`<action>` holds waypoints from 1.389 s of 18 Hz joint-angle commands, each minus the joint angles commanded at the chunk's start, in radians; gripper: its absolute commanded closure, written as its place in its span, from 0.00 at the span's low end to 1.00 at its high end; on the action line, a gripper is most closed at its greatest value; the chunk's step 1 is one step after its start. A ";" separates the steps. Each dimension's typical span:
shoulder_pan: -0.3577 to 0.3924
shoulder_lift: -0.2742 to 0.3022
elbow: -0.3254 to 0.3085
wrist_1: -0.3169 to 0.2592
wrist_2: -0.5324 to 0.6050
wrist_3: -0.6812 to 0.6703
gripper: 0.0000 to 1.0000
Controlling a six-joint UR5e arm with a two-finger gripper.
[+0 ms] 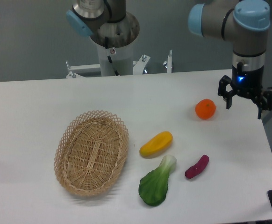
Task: Pick up the sweet potato from the table
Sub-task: 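Move the open gripper down and toward the purple sweet potato, then lower the open gripper over the purple sweet potato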
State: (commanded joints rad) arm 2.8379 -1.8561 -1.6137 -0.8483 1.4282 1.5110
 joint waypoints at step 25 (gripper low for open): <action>-0.159 -0.288 0.146 0.026 -0.045 -0.198 0.00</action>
State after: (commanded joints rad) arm 2.6784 -2.1442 -1.4682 -0.8222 1.3836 1.3131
